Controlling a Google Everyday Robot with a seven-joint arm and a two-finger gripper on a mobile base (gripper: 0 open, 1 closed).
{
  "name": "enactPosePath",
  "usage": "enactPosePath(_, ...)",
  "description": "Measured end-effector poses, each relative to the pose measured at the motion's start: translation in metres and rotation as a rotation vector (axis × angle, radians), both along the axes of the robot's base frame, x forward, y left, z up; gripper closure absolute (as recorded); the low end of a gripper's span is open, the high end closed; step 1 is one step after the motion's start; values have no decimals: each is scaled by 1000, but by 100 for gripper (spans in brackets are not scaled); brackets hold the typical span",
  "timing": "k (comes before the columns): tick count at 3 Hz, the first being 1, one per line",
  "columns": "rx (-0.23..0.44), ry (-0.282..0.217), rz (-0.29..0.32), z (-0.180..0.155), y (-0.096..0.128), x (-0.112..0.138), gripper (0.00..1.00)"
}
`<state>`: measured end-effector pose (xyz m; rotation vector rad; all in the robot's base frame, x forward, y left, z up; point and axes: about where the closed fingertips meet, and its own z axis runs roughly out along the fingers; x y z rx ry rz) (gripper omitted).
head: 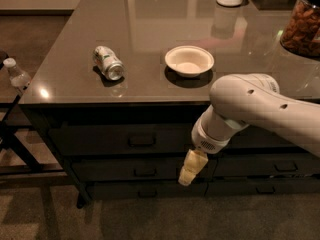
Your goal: Open top drawer
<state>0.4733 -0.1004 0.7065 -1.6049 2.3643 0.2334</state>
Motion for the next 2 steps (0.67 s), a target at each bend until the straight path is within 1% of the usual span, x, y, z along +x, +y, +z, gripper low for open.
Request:
enactPosePath(1, -1, 0, 0, 0, 0, 0, 0)
enactPosePath(2, 7, -30, -29, -4, 5, 10, 0)
